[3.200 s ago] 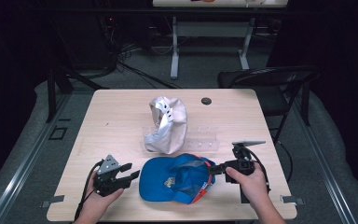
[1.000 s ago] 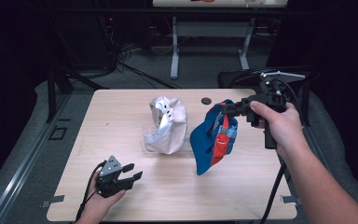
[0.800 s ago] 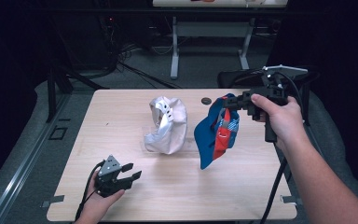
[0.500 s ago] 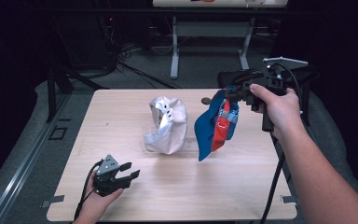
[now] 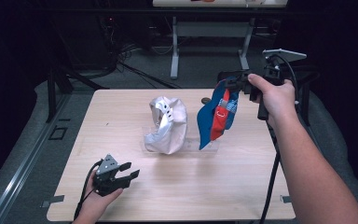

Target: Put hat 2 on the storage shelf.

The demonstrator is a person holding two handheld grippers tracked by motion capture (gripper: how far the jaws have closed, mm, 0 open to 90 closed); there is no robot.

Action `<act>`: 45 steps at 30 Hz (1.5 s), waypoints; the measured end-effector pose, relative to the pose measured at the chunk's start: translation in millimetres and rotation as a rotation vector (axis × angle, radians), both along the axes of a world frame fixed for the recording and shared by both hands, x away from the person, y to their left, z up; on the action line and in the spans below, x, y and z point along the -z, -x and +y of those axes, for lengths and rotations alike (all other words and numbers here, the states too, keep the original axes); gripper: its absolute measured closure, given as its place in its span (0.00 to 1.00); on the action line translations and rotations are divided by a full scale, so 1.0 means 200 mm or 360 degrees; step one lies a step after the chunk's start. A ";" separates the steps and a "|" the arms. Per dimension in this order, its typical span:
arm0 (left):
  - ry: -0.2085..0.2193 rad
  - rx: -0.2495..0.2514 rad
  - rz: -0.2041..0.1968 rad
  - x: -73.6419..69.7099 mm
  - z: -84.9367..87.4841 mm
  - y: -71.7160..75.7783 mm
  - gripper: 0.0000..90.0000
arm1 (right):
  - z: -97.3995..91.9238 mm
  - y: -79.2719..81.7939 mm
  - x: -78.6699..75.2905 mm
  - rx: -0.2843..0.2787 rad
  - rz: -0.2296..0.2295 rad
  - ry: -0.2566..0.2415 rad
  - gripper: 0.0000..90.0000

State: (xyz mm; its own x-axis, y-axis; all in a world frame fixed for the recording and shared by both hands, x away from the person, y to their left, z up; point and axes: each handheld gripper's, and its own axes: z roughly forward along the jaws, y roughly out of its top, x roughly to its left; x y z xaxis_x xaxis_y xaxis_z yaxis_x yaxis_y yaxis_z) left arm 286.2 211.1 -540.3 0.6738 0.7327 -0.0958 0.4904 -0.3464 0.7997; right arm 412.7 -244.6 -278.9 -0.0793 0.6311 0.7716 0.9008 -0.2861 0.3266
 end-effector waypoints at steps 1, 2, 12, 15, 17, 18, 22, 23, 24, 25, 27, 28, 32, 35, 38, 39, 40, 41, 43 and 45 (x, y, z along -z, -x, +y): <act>0.0006 0.0000 -0.0002 0.00 0.00 0.00 0.58 | 0.00 -0.01 0.00 0.0009 -0.0002 0.0008 0.86; 0.0006 0.0000 -0.0003 0.00 0.00 0.00 0.58 | 0.00 -0.01 0.00 0.0012 0.0000 0.0009 0.86; 0.0003 -0.0001 -0.0001 0.00 0.01 0.00 0.58 | -0.01 -0.08 0.02 0.0033 0.0028 0.0054 0.86; 0.0006 -0.0002 0.0000 0.00 0.01 0.00 0.58 | 0.00 -0.10 0.03 0.0036 0.0035 0.0069 0.86; 0.0006 -0.0004 -0.0002 0.00 0.01 0.00 0.58 | 0.00 -0.10 0.04 0.0036 0.0036 0.0069 0.86; 0.0008 -0.0005 -0.0001 0.00 0.01 0.00 0.58 | 0.00 -0.10 0.04 0.0032 0.0039 0.0074 0.86; 0.0007 -0.0004 -0.0001 0.00 0.02 -0.01 0.58 | 0.03 -0.12 0.05 0.0034 0.0047 0.0082 0.86; 0.0008 -0.0004 -0.0003 0.00 0.01 -0.01 0.58 | 0.04 -0.12 0.05 0.0016 0.0051 0.0091 0.86; 0.0007 -0.0002 -0.0005 0.00 0.01 -0.01 0.58 | 0.05 -0.13 0.06 0.0013 0.0047 0.0092 0.86; 0.0008 -0.0003 -0.0006 0.00 0.01 -0.01 0.58 | 0.06 -0.13 0.06 0.0004 0.0048 0.0091 0.86; 0.0014 -0.0008 -0.0006 0.00 0.01 0.00 0.58 | 0.08 -0.13 0.07 0.0002 0.0045 0.0076 0.86; 0.0012 -0.0008 -0.0004 0.00 0.02 0.00 0.58 | 0.09 -0.14 0.08 0.0009 0.0050 0.0072 0.86; 0.0014 -0.0010 -0.0005 0.00 0.02 0.00 0.58 | 0.10 -0.14 0.11 -0.0003 0.0060 0.0072 0.86; 0.0011 -0.0009 -0.0006 0.00 0.02 -0.01 0.58 | 0.09 -0.15 0.14 -0.0008 0.0075 0.0085 0.86; 0.0008 -0.0005 -0.0008 0.00 0.02 -0.01 0.58 | 0.09 -0.15 0.16 -0.0011 0.0078 0.0075 0.86; 0.0008 -0.0005 -0.0008 0.00 0.02 -0.01 0.58 | 0.09 -0.15 0.17 -0.0011 0.0082 0.0083 0.86; 0.0006 -0.0003 -0.0008 0.00 0.01 -0.01 0.58 | 0.10 -0.15 0.18 -0.0004 0.0094 0.0085 0.86; 0.0006 -0.0003 -0.0008 0.00 0.01 -0.01 0.58 | 0.10 -0.15 0.19 -0.0011 0.0101 0.0083 0.86; 0.0006 -0.0003 -0.0008 0.00 0.01 -0.01 0.58 | 0.10 -0.14 0.20 -0.0010 0.0105 0.0085 0.86; 0.0005 -0.0003 -0.0008 0.00 0.01 -0.01 0.58 | 0.10 -0.14 0.22 -0.0020 0.0115 0.0097 0.86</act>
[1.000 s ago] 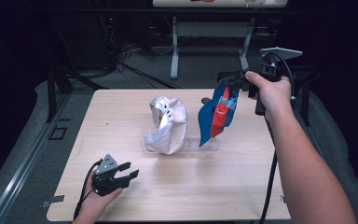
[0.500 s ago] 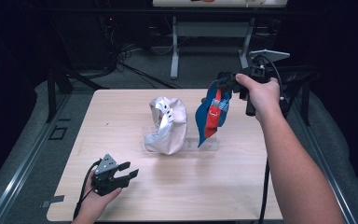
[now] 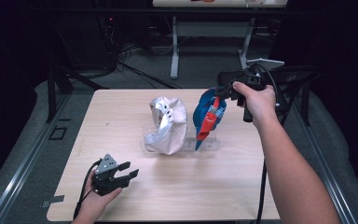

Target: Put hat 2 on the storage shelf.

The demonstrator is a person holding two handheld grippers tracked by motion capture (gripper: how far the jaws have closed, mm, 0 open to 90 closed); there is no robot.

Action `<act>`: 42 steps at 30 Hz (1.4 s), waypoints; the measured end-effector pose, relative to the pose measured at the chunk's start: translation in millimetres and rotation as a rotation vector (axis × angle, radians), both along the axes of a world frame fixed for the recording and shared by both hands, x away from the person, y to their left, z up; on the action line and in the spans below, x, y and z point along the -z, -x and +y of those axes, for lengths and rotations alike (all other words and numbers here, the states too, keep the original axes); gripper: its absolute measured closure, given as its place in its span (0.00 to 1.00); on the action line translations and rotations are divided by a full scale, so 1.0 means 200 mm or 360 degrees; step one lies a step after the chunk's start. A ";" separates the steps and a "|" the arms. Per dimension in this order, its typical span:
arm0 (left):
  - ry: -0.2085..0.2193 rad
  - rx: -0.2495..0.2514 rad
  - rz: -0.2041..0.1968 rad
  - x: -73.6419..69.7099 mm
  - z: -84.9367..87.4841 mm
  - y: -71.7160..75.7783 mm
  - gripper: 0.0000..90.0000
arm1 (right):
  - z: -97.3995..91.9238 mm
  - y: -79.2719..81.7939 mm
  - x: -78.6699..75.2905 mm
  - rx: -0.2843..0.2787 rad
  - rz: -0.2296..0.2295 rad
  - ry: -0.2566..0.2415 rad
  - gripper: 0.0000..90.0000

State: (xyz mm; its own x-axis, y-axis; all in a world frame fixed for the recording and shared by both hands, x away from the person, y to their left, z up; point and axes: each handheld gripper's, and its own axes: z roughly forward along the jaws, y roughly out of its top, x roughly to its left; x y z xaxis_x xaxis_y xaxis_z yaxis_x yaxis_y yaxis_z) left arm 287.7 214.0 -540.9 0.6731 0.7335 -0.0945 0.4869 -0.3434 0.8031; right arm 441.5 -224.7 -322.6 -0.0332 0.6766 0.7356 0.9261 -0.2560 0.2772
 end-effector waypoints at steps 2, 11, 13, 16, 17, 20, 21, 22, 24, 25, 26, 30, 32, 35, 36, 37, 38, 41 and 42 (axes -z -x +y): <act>0.0001 0.0000 -0.0002 0.00 0.00 0.00 0.58 | 0.01 0.00 0.03 -0.0008 0.0009 -0.0002 0.86; 0.0004 -0.0007 -0.0005 0.00 0.00 0.00 0.58 | 0.02 0.00 0.08 -0.0031 0.0031 0.0027 0.86; 0.0010 -0.0012 -0.0005 0.00 0.00 0.00 0.58 | 0.02 0.01 0.09 -0.0025 0.0033 0.0035 0.85; 0.0011 -0.0012 -0.0007 0.00 0.00 0.00 0.58 | 0.01 0.02 0.10 -0.0030 0.0027 0.0059 0.82; 0.0011 -0.0012 -0.0007 0.00 0.00 0.00 0.58 | 0.01 0.02 0.10 -0.0030 0.0027 0.0059 0.82; 0.0013 -0.0015 -0.0005 0.00 0.00 0.00 0.58 | 0.01 0.03 0.11 -0.0033 0.0024 0.0090 0.80; 0.0008 -0.0010 -0.0009 0.00 0.00 0.00 0.58 | 0.00 0.04 0.12 -0.0028 0.0014 0.0126 0.77; 0.0006 -0.0008 -0.0010 0.00 0.00 0.00 0.58 | 0.00 0.04 0.12 -0.0025 0.0023 0.0151 0.76; 0.0005 -0.0008 -0.0010 0.00 0.00 0.00 0.58 | -0.01 0.04 0.12 -0.0029 0.0020 0.0169 0.75; 0.0005 -0.0008 -0.0010 0.00 0.00 0.00 0.58 | -0.01 0.05 0.13 -0.0025 0.0017 0.0173 0.74; 0.0005 -0.0009 -0.0010 0.00 0.00 0.00 0.58 | -0.03 0.05 0.14 -0.0015 0.0023 0.0188 0.71; 0.0008 -0.0013 -0.0007 0.00 0.00 0.00 0.58 | -0.03 0.07 0.16 0.0002 -0.0027 0.0308 0.62; 0.0009 -0.0014 -0.0007 0.00 0.00 0.00 0.58 | -0.04 0.08 0.17 -0.0001 -0.0031 0.0335 0.61; 0.0010 -0.0015 -0.0005 0.00 0.00 0.00 0.58 | -0.04 0.09 0.18 -0.0006 -0.0030 0.0351 0.60; 0.0010 -0.0015 -0.0005 0.00 0.00 0.00 0.58 | -0.05 0.11 0.20 -0.0008 -0.0035 0.0362 0.59; 0.0010 -0.0013 -0.0006 0.00 0.00 0.00 0.58 | -0.05 0.11 0.20 -0.0008 -0.0035 0.0362 0.59; 0.0009 -0.0014 -0.0009 0.00 0.00 0.00 0.58 | -0.05 0.11 0.20 -0.0001 -0.0037 0.0363 0.59; 0.0010 -0.0017 -0.0009 0.00 0.00 0.00 0.58 | -0.05 0.14 0.24 -0.0015 -0.0030 0.0368 0.59; 0.0012 -0.0020 -0.0009 0.00 0.00 0.00 0.58 | -0.05 0.14 0.24 -0.0015 -0.0030 0.0368 0.59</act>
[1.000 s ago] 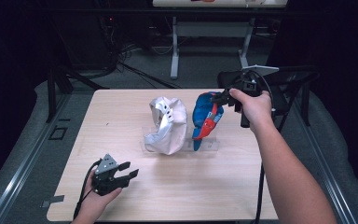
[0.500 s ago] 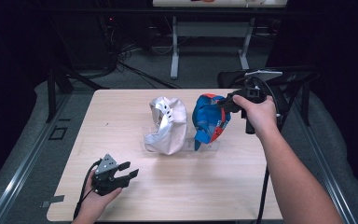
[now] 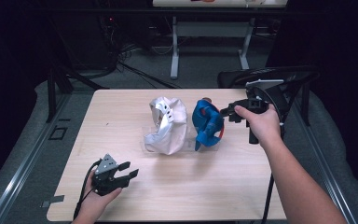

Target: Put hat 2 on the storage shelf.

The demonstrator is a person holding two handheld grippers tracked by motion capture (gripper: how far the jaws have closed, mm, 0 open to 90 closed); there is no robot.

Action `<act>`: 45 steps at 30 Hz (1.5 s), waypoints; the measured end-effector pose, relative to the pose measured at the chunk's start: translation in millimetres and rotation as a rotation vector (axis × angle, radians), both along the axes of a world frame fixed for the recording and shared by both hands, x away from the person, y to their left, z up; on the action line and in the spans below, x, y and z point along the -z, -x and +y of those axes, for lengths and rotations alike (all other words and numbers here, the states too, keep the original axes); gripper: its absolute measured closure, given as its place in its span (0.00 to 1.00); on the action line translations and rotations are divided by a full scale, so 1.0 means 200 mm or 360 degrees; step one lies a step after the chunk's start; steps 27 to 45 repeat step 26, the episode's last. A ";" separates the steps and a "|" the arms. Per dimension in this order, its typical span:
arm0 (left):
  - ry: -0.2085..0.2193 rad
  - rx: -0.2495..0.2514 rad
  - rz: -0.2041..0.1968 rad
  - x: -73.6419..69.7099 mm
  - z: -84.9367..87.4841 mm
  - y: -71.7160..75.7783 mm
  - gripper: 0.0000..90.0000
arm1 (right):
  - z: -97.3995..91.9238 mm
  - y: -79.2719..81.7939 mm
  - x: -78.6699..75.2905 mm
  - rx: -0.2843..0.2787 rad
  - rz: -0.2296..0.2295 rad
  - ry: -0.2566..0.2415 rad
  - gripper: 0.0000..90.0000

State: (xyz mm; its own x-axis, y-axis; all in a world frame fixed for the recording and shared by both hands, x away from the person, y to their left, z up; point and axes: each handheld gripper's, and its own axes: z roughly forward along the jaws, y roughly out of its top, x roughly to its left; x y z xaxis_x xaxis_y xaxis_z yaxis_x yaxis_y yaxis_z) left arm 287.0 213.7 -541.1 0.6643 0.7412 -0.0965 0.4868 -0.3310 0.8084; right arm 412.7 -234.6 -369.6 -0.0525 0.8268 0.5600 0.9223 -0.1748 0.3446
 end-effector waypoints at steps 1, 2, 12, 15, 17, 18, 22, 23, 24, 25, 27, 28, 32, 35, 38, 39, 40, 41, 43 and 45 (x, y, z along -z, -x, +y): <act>-0.0003 0.0000 0.0001 0.00 0.00 0.00 0.58 | 0.00 0.01 0.01 -0.0009 0.0001 0.0002 0.59; 0.0002 -0.0004 -0.0003 0.00 0.00 0.00 0.57 | 0.01 0.04 0.03 -0.0022 0.0000 -0.0004 0.59; -0.0009 -0.0009 -0.0008 0.00 0.00 0.00 0.54 | 0.04 0.19 0.16 -0.0102 -0.0016 -0.0049 0.59; -0.0004 -0.0013 -0.0001 0.00 0.00 0.00 0.54 | 0.04 0.22 0.18 -0.0111 -0.0045 -0.0069 0.59; -0.0007 -0.0011 -0.0001 0.01 0.01 0.00 0.54 | 0.04 0.27 0.22 -0.0122 -0.0077 -0.0055 0.59; -0.0007 -0.0011 -0.0001 0.01 0.01 0.00 0.54 | 0.04 0.27 0.22 -0.0122 -0.0077 -0.0055 0.59; -0.0003 -0.0011 -0.0005 0.00 0.01 0.00 0.54 | 0.04 0.35 0.32 -0.0131 -0.0122 -0.0071 0.59; -0.0002 -0.0011 -0.0008 0.00 0.01 0.00 0.54 | 0.04 0.36 0.34 -0.0143 -0.0132 -0.0070 0.59; -0.0002 -0.0011 -0.0008 0.00 0.01 0.00 0.54 | 0.04 0.36 0.34 -0.0143 -0.0132 -0.0070 0.59; -0.0001 -0.0012 -0.0011 0.00 0.01 0.00 0.54 | 0.04 0.38 0.36 -0.0140 -0.0164 -0.0082 0.59; 0.0000 -0.0010 -0.0021 0.00 0.00 0.00 0.54 | 0.04 0.40 0.38 -0.0150 -0.0194 -0.0115 0.59; 0.0000 -0.0010 -0.0021 0.00 0.00 0.00 0.54 | 0.04 0.40 0.38 -0.0150 -0.0194 -0.0115 0.59; 0.0000 -0.0010 -0.0021 0.00 0.00 0.00 0.54 | 0.04 0.40 0.38 -0.0150 -0.0194 -0.0115 0.59; 0.0000 -0.0010 -0.0021 0.00 0.00 0.00 0.54 | 0.04 0.40 0.38 -0.0150 -0.0194 -0.0115 0.59; 0.0000 -0.0010 -0.0021 0.00 0.00 0.00 0.54 | 0.04 0.40 0.38 -0.0150 -0.0194 -0.0115 0.59; 0.0000 -0.0010 -0.0021 0.00 0.00 0.00 0.54 | 0.04 0.40 0.38 -0.0150 -0.0194 -0.0115 0.59; 0.0000 -0.0010 -0.0021 0.00 0.00 0.00 0.54 | 0.04 0.40 0.38 -0.0150 -0.0194 -0.0115 0.59; 0.0000 -0.0010 -0.0021 0.00 0.00 0.00 0.54 | 0.04 0.40 0.38 -0.0150 -0.0194 -0.0115 0.59; 0.0000 -0.0010 -0.0021 0.00 0.00 0.00 0.54 | 0.04 0.40 0.38 -0.0150 -0.0194 -0.0115 0.59; 0.0000 -0.0010 -0.0021 0.00 0.00 0.00 0.54 | 0.04 0.40 0.38 -0.0150 -0.0194 -0.0115 0.59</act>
